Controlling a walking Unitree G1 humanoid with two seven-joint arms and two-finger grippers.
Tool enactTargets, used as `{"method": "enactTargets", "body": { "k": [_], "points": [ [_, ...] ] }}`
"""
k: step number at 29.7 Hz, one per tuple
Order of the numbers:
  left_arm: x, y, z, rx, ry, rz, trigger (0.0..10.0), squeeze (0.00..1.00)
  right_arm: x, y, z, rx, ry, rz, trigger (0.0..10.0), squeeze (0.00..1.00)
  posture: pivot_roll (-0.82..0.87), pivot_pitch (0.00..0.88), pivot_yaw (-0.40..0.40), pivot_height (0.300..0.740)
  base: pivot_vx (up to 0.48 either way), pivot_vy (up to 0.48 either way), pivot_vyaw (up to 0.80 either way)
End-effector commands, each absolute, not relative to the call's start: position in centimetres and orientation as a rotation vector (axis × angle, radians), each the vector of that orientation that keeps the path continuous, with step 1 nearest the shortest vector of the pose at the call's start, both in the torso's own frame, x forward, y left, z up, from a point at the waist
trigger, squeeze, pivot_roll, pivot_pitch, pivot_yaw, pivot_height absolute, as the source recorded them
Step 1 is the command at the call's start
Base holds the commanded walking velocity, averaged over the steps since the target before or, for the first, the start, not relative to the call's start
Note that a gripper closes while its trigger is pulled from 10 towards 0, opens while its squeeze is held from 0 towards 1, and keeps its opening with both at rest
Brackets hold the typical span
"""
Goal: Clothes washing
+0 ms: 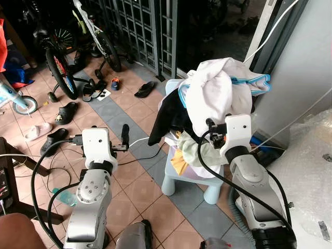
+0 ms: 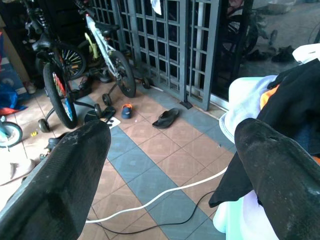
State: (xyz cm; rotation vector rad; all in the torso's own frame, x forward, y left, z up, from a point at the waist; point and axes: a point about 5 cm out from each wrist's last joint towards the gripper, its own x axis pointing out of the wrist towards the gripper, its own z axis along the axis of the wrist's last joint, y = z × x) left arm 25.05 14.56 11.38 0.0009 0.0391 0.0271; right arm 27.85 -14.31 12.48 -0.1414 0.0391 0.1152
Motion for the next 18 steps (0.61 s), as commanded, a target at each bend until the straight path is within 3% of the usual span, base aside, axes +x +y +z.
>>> {"method": "enactTargets", "body": {
  "k": [1, 18],
  "points": [
    [25.35, 14.77, 12.61, 0.033, -0.013, 0.063, 10.0, 0.0, 30.14, -13.2, 12.98, -0.131, 0.006, 0.115, 10.0, 0.0, 0.02, 0.041, 0.049, 0.74, 0.0, 0.0, 0.0],
    [25.35, 14.68, 12.49, 0.026, -0.007, 0.058, 10.0, 0.0, 30.19, -13.23, 13.05, -0.127, 0.001, 0.113, 10.0, 0.0, 0.02, 0.041, 0.049, 0.74, 0.0, 0.0, 0.0]
  ]
}}
